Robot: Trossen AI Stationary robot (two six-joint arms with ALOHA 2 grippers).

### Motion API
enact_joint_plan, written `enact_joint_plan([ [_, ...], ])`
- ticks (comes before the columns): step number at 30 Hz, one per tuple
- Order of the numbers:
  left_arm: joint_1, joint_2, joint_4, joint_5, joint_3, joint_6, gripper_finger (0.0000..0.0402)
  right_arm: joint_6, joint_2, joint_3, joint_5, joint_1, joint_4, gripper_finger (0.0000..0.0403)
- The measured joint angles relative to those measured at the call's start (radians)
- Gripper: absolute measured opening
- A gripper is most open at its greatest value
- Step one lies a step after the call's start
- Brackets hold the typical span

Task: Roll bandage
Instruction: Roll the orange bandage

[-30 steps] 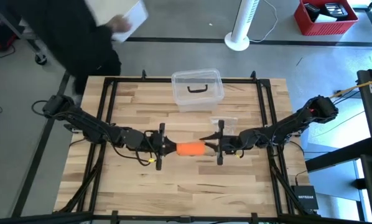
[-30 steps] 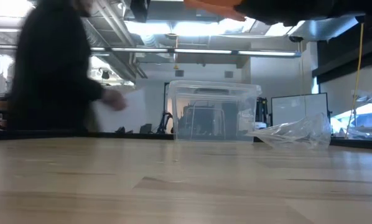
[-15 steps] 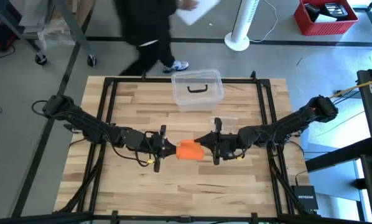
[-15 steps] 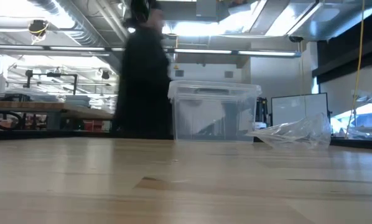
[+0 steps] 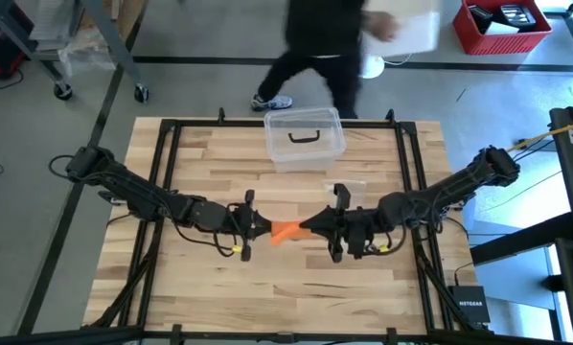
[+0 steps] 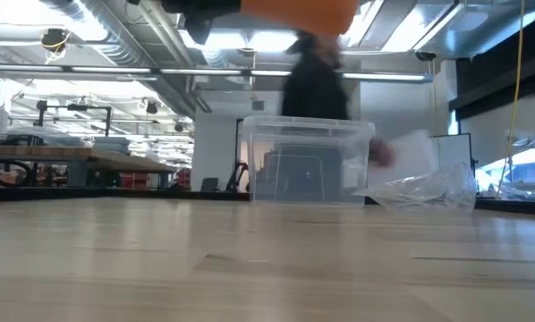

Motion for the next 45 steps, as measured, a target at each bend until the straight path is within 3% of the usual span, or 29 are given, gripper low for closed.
enact_joint_plan([
  [6,-0.017,0.001,-0.039,0.032,0.000,0.040,0.0004,-0.065,-0.003,0.057,0.120,0.014,-0.007,0.0003],
  [10,-0.045,0.006,-0.005,0.087,0.000,0.064,0.0004,-0.048,-0.005,0.086,0.180,-0.029,-0.107,0.0004],
  [21,-0.127,0.001,0.176,0.091,-0.001,0.169,0.0004,0.295,0.005,0.060,0.127,-0.215,-0.435,0.0002],
  [27,-0.152,0.000,0.270,0.009,0.005,0.264,0.0004,0.435,0.005,-0.051,0.088,-0.242,-0.428,0.0001],
  [37,-0.151,-0.038,0.284,-0.169,0.051,0.471,0.0004,0.688,0.005,-0.254,0.012,-0.240,-0.214,0.0001],
  [45,-0.097,-0.051,0.258,-0.250,0.055,0.539,0.0004,0.789,0.005,-0.300,-0.012,-0.198,-0.080,0.0001],
])
